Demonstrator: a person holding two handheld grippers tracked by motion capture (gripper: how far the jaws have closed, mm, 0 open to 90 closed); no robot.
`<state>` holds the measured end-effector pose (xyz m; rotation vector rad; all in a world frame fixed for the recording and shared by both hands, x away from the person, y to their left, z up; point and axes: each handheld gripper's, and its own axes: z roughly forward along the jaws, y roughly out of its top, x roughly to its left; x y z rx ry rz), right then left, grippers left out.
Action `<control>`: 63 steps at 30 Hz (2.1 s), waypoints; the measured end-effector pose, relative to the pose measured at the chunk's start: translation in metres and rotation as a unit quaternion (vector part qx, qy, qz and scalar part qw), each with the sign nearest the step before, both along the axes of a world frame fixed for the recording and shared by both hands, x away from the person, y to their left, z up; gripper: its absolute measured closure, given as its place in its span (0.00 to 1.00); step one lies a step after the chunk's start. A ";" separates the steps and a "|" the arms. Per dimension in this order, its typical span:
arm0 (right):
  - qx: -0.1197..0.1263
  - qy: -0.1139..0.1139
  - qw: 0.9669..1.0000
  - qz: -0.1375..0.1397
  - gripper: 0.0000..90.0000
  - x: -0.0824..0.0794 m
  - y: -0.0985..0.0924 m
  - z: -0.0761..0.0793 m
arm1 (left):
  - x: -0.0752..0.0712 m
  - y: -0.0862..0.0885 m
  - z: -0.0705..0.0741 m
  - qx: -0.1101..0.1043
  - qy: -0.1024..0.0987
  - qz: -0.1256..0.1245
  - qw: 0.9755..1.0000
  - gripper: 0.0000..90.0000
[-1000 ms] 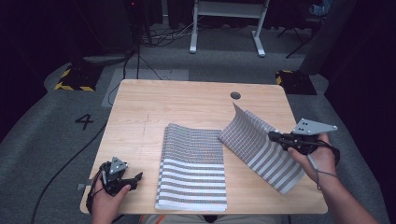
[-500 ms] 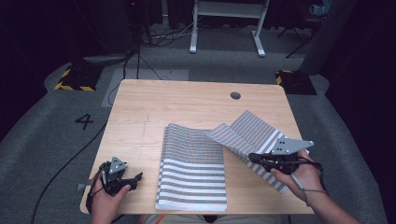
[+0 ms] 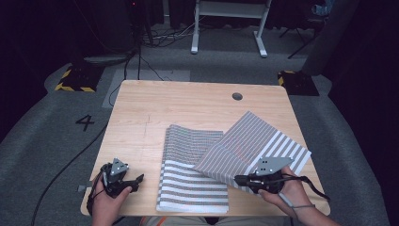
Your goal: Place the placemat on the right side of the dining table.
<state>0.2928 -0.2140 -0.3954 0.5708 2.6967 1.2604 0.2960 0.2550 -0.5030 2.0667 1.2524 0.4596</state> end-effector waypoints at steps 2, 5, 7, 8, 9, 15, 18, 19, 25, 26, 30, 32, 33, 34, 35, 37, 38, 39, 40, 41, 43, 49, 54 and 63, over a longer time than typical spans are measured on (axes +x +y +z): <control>-0.001 0.010 1.000 0.014 0.87 -0.002 0.003 -0.003 | 0.000 0.000 0.000 0.000 0.000 0.000 1.000 0.26; 0.002 0.022 1.000 0.020 0.73 -0.004 0.005 -0.005 | 0.000 0.000 0.000 0.000 0.000 0.000 1.000 0.26; 0.013 0.015 1.000 0.014 0.67 -0.003 0.003 -0.002 | 0.000 0.000 0.000 0.000 0.000 0.000 1.000 0.26; 0.018 0.009 1.000 0.005 0.66 -0.002 0.000 0.001 | 0.000 0.000 0.000 0.000 0.000 0.000 1.000 0.26; 0.019 0.000 1.000 -0.001 0.66 -0.001 -0.003 0.003 | 0.000 0.000 0.000 0.000 0.000 0.000 1.000 0.26; 0.013 -0.025 0.998 -0.053 0.64 0.005 -0.021 0.001 | 0.000 0.000 0.000 0.000 0.000 -0.001 1.000 0.26; 0.004 -0.017 0.997 -0.077 0.62 0.006 -0.031 -0.011 | 0.000 0.000 0.000 0.000 0.000 -0.001 1.000 0.26; 0.004 -0.008 0.996 -0.087 0.61 0.007 -0.035 -0.015 | 0.000 0.000 0.000 0.001 0.001 -0.001 1.000 0.26; -0.005 0.028 0.990 -0.139 0.60 0.004 -0.059 -0.045 | 0.000 0.000 0.000 0.000 0.000 0.000 1.000 0.25; -0.011 0.026 0.989 -0.143 0.59 0.003 -0.063 -0.051 | 0.000 0.000 0.000 0.000 0.000 0.000 1.000 0.25; -0.024 0.042 0.985 -0.164 0.59 0.001 -0.075 -0.071 | 0.000 0.000 0.000 0.001 0.000 -0.001 1.000 0.25; -0.032 0.049 0.983 -0.174 0.58 0.001 -0.081 -0.081 | 0.000 0.000 0.000 0.000 0.000 0.001 1.000 0.25; -0.037 0.048 0.983 -0.175 0.58 0.001 -0.083 -0.084 | 0.000 0.000 0.000 0.000 0.000 0.000 1.000 0.25; -0.037 0.050 0.982 -0.180 0.58 0.002 -0.085 -0.088 | 0.000 0.000 0.000 0.000 0.000 0.001 1.000 0.25; -0.039 0.052 0.981 -0.185 0.58 0.003 -0.087 -0.091 | 0.000 0.000 0.000 0.001 0.001 -0.001 1.000 0.25; -0.031 0.056 0.980 -0.190 0.61 0.006 -0.090 -0.093 | 0.000 0.000 0.000 0.000 0.001 -0.001 1.000 0.25; -0.033 0.056 0.980 -0.188 0.64 0.007 -0.091 -0.093 | 0.000 0.000 0.000 -0.001 0.000 0.001 1.000 0.25; -0.033 0.056 0.980 -0.188 0.64 0.007 -0.091 -0.093 | 0.000 0.000 0.000 -0.001 0.000 0.001 1.000 0.25; -0.036 0.055 0.981 -0.184 0.67 0.009 -0.092 -0.093 | 0.000 0.000 0.000 -0.001 0.000 0.001 1.000 0.25; -0.044 0.046 0.981 -0.181 0.70 0.013 -0.096 -0.092 | 0.000 0.000 0.000 -0.001 0.000 0.001 1.000 0.25; -0.042 0.047 0.982 -0.178 0.71 0.018 -0.101 -0.093 | 0.000 0.000 0.000 -0.001 0.000 0.000 1.000 0.25; -0.059 0.045 0.980 -0.187 0.74 0.030 -0.113 -0.090 | 0.000 0.000 0.000 -0.001 0.000 0.000 1.000 0.25; -0.062 0.048 0.975 -0.209 0.75 0.046 -0.125 -0.089 | 0.000 -0.001 0.000 -0.001 0.000 0.000 1.000 0.25; -0.089 0.036 0.966 -0.241 0.75 0.079 -0.139 -0.087 | 0.000 -0.001 0.000 -0.001 0.000 0.000 1.000 0.25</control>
